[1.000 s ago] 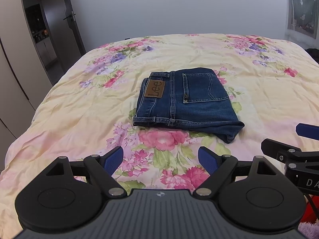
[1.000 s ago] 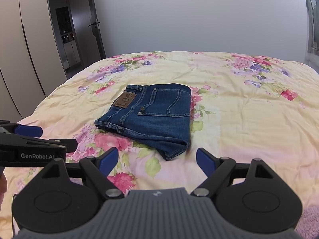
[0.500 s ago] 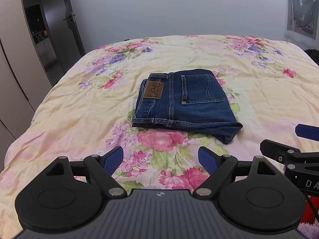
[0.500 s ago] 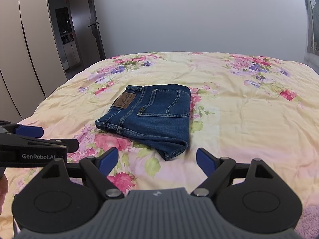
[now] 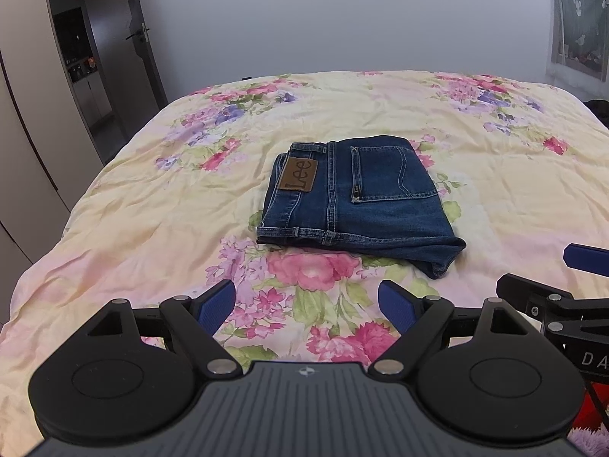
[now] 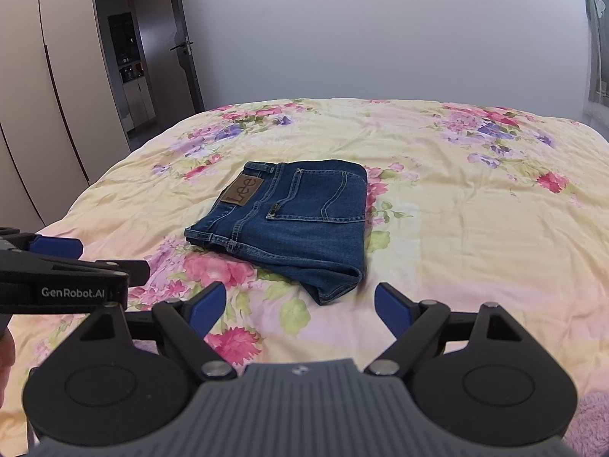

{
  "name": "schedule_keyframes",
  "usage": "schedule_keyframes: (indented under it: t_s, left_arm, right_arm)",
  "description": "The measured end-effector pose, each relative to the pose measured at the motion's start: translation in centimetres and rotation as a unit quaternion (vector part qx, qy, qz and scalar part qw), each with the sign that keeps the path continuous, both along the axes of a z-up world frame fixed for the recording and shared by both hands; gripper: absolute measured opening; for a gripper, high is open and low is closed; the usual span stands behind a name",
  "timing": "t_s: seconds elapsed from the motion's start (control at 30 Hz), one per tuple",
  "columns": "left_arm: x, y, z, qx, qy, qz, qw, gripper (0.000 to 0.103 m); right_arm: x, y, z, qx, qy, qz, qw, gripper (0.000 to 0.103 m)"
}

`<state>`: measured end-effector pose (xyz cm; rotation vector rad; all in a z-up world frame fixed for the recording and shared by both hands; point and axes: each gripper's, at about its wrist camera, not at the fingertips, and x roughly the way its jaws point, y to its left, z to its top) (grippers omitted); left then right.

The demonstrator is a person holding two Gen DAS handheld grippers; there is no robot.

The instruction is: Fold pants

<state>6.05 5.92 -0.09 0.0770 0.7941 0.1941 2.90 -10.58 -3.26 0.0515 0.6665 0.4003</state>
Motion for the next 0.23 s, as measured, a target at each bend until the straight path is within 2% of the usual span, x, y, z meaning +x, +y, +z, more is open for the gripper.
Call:
schedule_keyframes:
  t_s: [0.23]
  left_arm:
    - [-0.22, -0.11, 0.25, 0.002, -0.008, -0.002, 1.0000, 0.099]
  right_arm:
    - [-0.11, 0.17, -0.05, -0.002, 0.001, 0.001, 1.000, 0.081]
